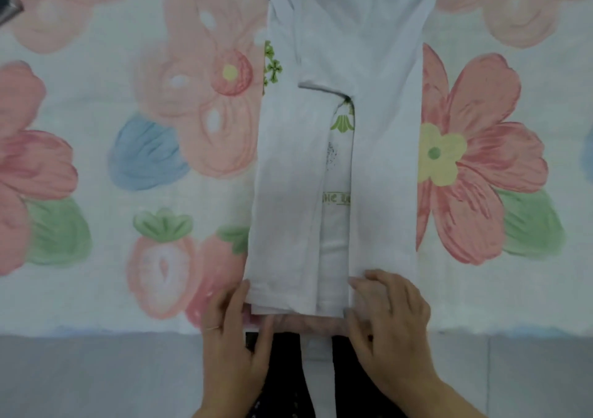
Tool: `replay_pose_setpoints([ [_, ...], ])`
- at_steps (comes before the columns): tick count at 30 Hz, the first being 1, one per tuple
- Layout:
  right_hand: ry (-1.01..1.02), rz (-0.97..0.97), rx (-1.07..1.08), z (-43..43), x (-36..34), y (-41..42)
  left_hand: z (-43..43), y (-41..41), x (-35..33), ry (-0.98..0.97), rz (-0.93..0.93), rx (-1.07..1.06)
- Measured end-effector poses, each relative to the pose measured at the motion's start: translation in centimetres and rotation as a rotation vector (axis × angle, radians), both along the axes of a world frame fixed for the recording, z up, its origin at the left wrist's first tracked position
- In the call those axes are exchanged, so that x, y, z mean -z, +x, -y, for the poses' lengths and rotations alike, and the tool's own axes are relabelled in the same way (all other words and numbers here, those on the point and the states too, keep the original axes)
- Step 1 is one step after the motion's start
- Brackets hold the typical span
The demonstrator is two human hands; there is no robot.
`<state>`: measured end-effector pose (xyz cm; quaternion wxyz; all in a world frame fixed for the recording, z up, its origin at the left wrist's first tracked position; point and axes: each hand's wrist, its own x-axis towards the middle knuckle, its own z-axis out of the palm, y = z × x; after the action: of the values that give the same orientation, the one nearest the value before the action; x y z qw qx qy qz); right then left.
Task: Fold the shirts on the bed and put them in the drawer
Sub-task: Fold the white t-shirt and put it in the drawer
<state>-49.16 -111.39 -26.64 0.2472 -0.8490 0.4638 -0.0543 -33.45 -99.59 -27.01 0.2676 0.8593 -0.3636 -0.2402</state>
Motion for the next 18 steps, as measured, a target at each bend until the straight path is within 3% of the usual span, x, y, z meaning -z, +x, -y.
replay_pose_setpoints([
  [4,0.018,0.115,-0.126,-2.1,-0.9,3.2,-0.5,1.0,0.3,0.014,-0.028,0.003],
  [11,0.02,-0.011,-0.149,-3.2,0.4,6.3,-0.3,1.2,0.7,0.007,-0.087,-0.07],
  [18,-0.101,0.037,-0.129,-2.4,0.6,6.6,0.6,0.7,0.6,-0.039,-0.037,-0.086],
])
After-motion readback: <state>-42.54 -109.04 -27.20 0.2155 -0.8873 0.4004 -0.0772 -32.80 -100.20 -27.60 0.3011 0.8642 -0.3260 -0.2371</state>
